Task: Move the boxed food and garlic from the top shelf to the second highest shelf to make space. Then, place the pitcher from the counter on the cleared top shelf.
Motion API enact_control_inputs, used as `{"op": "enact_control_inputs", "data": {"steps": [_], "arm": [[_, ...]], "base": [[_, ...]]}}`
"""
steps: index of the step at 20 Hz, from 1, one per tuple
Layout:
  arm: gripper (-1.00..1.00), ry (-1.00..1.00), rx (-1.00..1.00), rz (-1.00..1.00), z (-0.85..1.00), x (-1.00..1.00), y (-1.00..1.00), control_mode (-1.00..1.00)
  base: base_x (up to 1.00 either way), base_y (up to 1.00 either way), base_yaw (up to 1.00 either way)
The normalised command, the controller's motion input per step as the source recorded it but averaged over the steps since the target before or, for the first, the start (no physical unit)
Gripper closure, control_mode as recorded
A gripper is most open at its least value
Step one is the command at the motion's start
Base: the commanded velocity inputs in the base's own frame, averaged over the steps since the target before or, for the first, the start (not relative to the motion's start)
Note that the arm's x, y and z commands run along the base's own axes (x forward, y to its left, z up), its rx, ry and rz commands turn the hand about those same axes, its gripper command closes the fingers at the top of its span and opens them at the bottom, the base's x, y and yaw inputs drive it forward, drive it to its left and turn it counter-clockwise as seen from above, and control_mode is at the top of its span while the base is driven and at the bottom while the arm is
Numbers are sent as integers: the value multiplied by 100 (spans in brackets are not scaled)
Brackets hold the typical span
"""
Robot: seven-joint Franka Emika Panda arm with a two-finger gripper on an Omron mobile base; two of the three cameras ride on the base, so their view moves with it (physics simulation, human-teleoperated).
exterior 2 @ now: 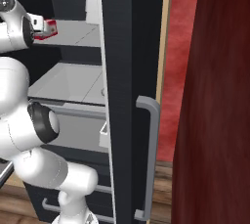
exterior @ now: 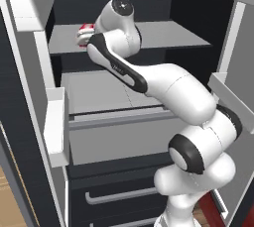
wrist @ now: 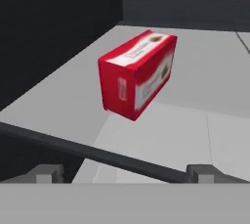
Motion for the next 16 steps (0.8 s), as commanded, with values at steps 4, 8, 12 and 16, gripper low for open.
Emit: {"op": "enact_control_inputs", "data": {"steps": [4, 8, 12, 16], "arm": [[-100, -4, -6, -9, -4, 12, 38, -100], [-100, -2, -2, -11, -3, 22, 28, -100], [-100, -1, 0, -12, -1, 29, 2, -100], [-100, 0, 0, -11, -2, 31, 0, -100]], "base": [[0, 0, 0], [0, 0, 0], [0, 0, 0], [0, 0, 0]]}}
